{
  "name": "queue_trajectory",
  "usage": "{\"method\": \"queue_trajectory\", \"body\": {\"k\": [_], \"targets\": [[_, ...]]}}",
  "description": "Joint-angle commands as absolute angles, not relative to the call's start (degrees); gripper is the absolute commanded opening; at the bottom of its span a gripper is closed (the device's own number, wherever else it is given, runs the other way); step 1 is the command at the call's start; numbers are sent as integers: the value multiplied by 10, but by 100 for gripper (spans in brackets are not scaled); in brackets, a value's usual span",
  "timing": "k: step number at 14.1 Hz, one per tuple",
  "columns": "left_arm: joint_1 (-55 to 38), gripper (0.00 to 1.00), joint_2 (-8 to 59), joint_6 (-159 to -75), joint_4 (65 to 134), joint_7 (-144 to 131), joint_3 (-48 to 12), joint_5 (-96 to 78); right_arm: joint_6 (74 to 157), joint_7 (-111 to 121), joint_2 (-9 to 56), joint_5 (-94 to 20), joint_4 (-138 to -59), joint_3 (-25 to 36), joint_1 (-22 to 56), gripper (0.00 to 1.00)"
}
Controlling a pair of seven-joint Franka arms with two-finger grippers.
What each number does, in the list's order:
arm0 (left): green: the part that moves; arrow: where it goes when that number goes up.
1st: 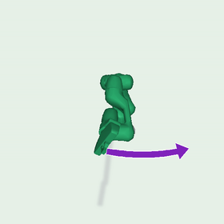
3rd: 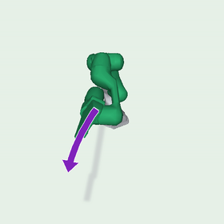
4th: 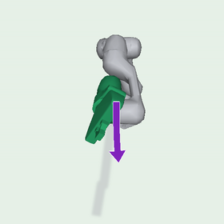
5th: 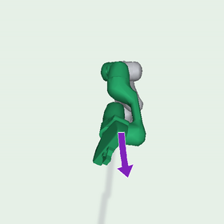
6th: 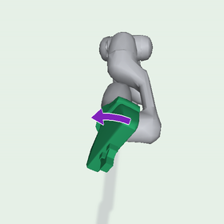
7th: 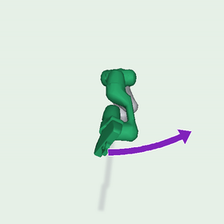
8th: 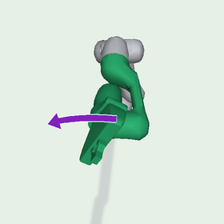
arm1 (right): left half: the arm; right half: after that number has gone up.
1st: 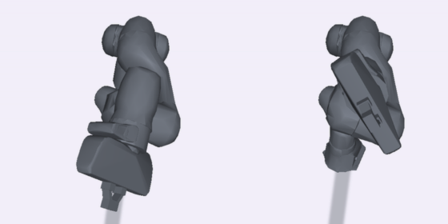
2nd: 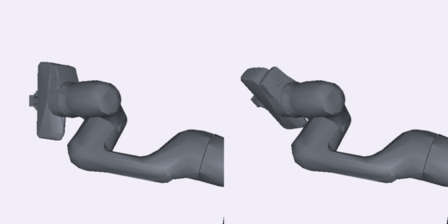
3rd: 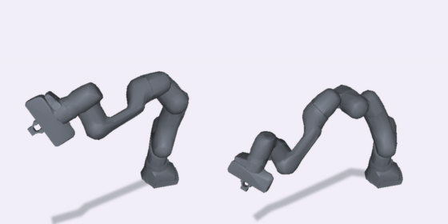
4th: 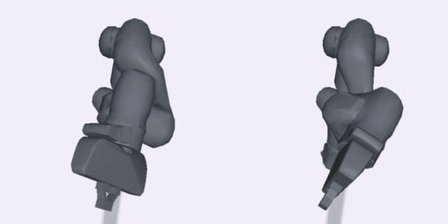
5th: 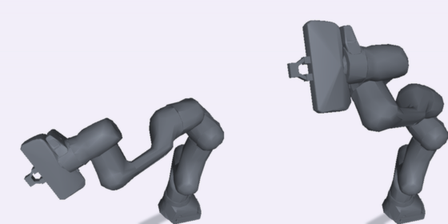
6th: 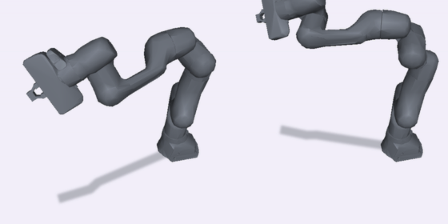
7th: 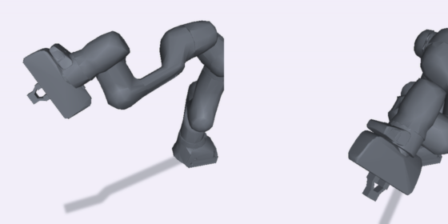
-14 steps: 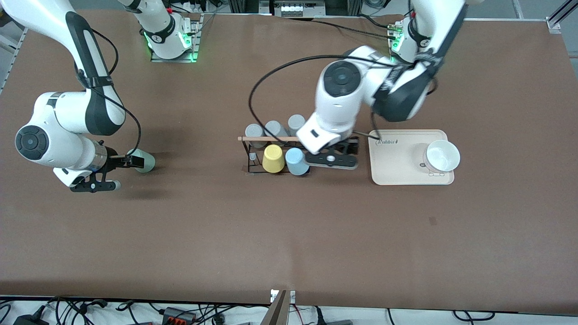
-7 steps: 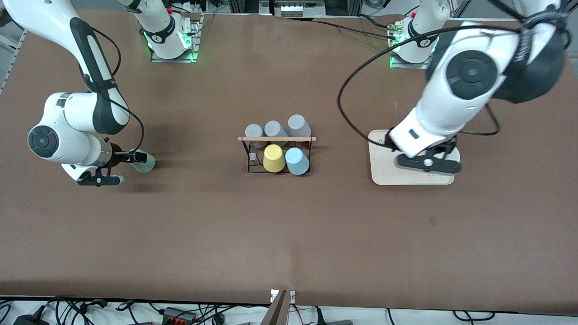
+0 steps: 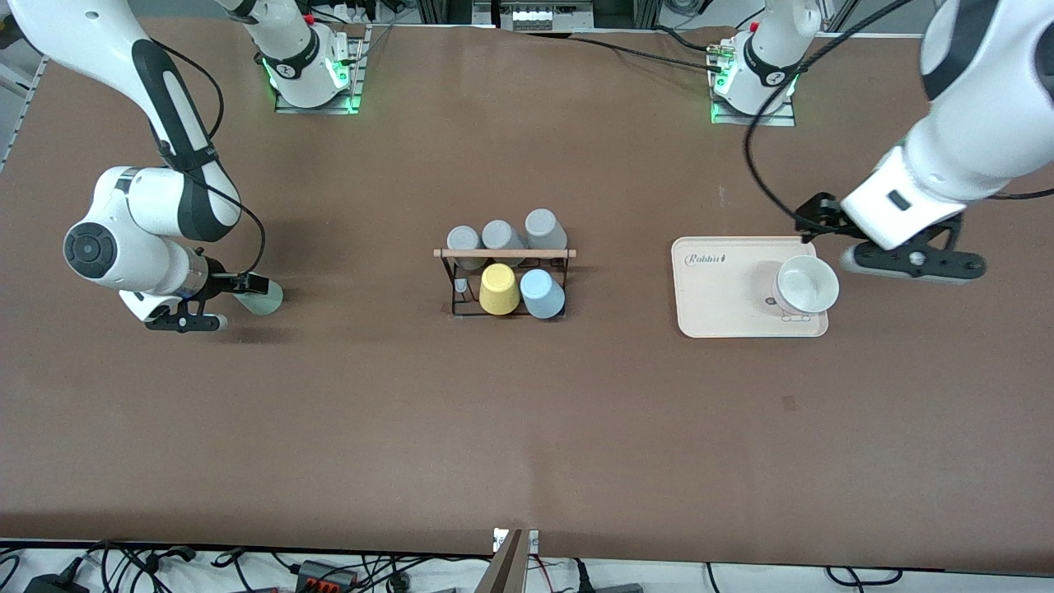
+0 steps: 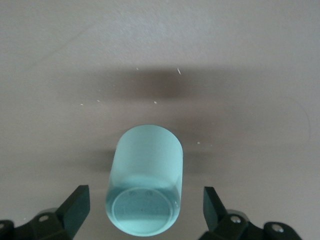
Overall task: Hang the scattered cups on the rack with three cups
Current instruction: 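Grasp the teal cup with the right gripper while the left gripper withdraws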
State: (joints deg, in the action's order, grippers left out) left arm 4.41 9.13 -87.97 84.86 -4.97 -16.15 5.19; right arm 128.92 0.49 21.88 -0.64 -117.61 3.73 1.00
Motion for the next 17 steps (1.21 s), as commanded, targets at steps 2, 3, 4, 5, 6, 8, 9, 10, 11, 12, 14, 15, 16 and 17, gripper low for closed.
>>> {"method": "queue_trajectory", "body": {"k": [2,3,4,5,6,8,9,10,11,12,14,15,16,17], "targets": [[74,100,28,-906,938,-32,-170,26,1301,-21,203,-2,-1201,34,8,100],[79,100,22,-919,949,-31,-170,15,1303,-21,203,-2,-1202,34,8,100],[79,100,19,-920,950,-28,-170,15,1307,-21,204,-1,-1202,34,9,100],[79,100,18,-914,947,-23,-170,13,1308,-21,206,-1,-1202,34,9,100],[78,100,18,-904,940,-5,-170,13,1309,-21,207,-2,-1202,34,9,100],[81,100,22,-890,925,15,-164,12,1315,-21,209,-1,-1202,34,9,100],[88,100,24,-889,921,22,-163,12,1316,-21,210,-2,-1202,34,9,100],[89,100,25,-889,918,22,-163,12,1314,-21,210,-1,-1202,34,9,100],[89,100,25,-889,918,23,-163,13,1314,-21,210,-1,-1202,34,11,95],[90,100,25,-888,918,23,-163,13,1314,-21,210,-1,-1202,34,11,84],[89,100,25,-877,914,23,-163,13,1313,-21,210,-1,-1202,33,11,57],[90,100,25,-876,914,23,-163,13,1310,-21,210,-1,-1202,33,11,47],[90,100,26,-876,914,24,-163,13,1310,-17,210,-1,-1201,33,11,40],[90,100,30,-876,913,24,-161,12,1308,-13,208,-1,-1201,33,11,32]]}}
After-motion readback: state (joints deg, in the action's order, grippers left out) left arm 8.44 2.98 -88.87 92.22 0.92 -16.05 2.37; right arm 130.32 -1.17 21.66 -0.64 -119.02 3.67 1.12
